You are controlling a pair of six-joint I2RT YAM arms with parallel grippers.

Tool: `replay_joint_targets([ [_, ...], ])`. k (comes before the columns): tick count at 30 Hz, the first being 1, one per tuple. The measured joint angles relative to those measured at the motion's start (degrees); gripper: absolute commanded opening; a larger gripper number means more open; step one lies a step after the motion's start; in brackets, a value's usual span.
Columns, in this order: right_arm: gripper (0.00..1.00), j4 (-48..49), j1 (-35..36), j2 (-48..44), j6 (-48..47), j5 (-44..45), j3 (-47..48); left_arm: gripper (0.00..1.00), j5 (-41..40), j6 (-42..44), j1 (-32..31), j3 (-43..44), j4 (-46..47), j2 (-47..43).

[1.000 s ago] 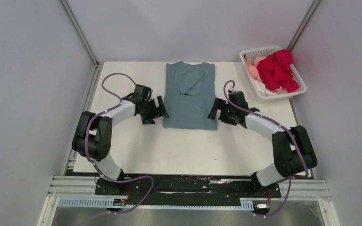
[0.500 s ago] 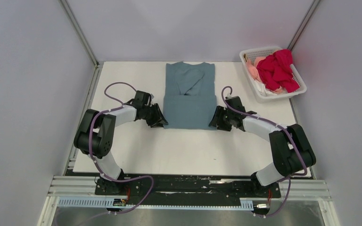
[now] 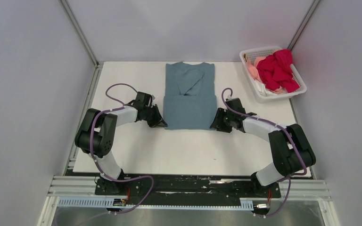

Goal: Fold and stack the t-shirts
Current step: Grab one side of the 2/3 rectangular tshirt with both arms, then fold the long partially folded tshirt into a neat square

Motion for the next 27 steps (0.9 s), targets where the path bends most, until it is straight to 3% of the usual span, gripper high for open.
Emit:
replay_joint_targets([
  [5,0.26,0.44,0.07,0.48,0.02,-0.15,-0.11,0.0,0.09,0.0,0.0,-0.11,0.2,0.0],
  [10,0.0,0.92,0.44,0.76,-0.22,-0.66,-0.44,0.0,0.35,0.0,0.0,-0.52,0.92,-0.07],
  [17,0.0,-0.02,1.64,-1.86,-1.79,-3.19,-2.45,0.0,-0.72,0.22,-1.2,-6.43,1.84,-6.32],
  [27,0.0,-17.77,11.26,-22.56,-6.56,-9.79,-4.79,0.0,-1.75,-0.68,-4.61,-18.91,-9.55,-37.35],
])
